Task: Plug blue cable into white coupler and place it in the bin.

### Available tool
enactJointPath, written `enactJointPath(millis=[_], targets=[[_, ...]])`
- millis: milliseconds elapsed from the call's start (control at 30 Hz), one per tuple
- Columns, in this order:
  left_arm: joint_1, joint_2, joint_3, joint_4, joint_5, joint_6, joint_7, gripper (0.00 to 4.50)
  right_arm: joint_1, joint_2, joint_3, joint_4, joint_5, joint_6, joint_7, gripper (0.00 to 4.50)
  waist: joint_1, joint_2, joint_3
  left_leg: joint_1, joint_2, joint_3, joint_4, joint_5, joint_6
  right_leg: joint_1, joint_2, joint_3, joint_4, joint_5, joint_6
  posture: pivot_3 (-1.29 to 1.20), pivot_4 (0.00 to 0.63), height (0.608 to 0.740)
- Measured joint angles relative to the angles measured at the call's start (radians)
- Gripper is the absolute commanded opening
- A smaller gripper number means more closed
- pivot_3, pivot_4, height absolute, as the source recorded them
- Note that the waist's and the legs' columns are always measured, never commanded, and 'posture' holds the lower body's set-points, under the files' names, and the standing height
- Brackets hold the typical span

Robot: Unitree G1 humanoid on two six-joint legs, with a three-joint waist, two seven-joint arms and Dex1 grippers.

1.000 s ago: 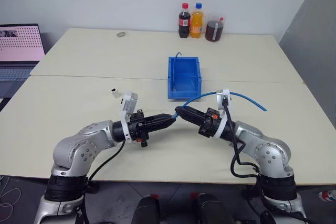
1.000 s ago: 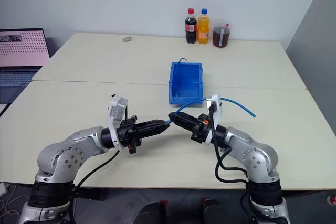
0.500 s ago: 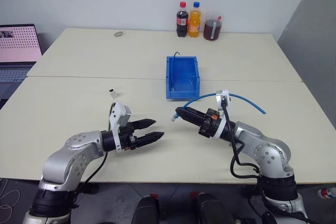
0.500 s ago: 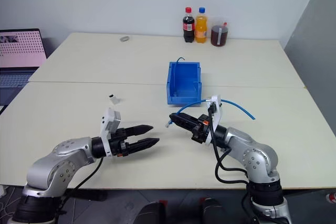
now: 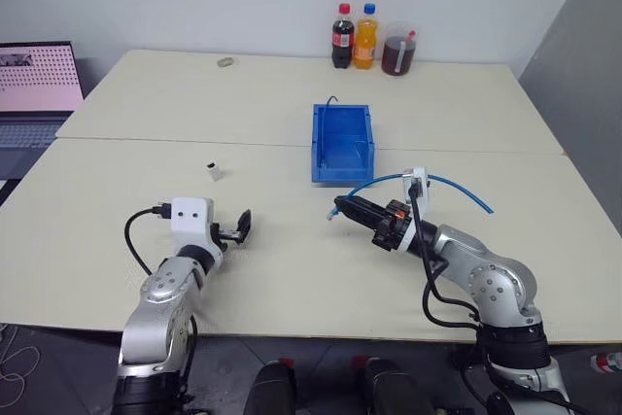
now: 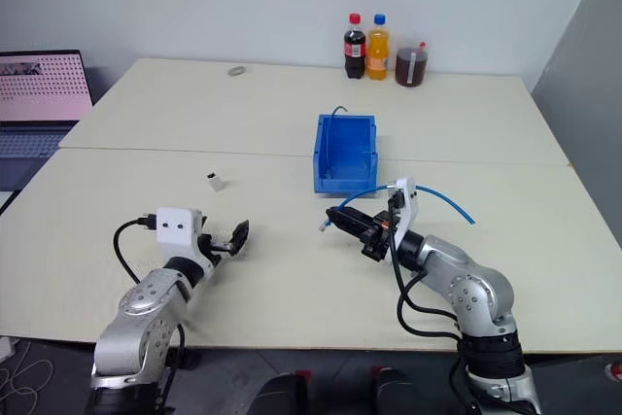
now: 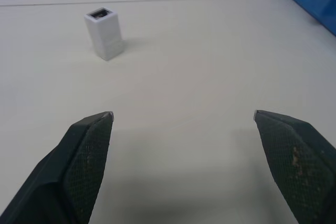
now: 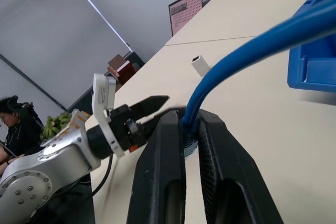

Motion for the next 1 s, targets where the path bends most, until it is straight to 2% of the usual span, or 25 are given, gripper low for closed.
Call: enactJointPath(millis=[200,500,933,1000], targets=[[-0.173,-0.050,0.035,0.193,0.035,-0.001,0.134,4.50,-0.009,-0.003,-0.001,0.001,-0.001,-0.003,-0.001,0.07,0.004,-0.002,0.000,0.000,0.000,0.001,0.000,0.000,0.000,0.000,0.000,0.001,0.000,0.001,0.000,0.00,0.150,0.740],[-0.360,-0.051,0.059,0.469,0.050,-0.079,0.189,4.50,-0.009,-0.016,-0.003,-0.001,-0.001,-0.003,-0.009,0.06,0.011,-0.003,0.001,-0.001,-0.001,0.001,0.000,0.000,0.000,0.000,0.000,0.000,0.000,0.001,0.000,0.00,0.150,0.740],[-0.496,-0.055,0.095,0.700,0.043,-0.178,0.235,4.50,-0.009,-0.024,-0.002,-0.003,-0.001,-0.002,-0.021,0.06,0.014,-0.004,0.002,-0.001,-0.001,0.001,0.000,0.000,0.000,0.000,0.000,0.000,0.000,0.001,0.000,0.00,0.150,0.740],[-0.504,-0.055,0.097,0.715,0.042,-0.183,0.236,4.15,-0.008,-0.024,-0.002,-0.004,-0.001,-0.002,-0.021,0.06,0.014,-0.004,0.002,-0.001,-0.001,0.001,0.000,0.000,0.000,0.000,0.000,0.000,0.000,0.001,0.000,0.00,0.150,0.740]])
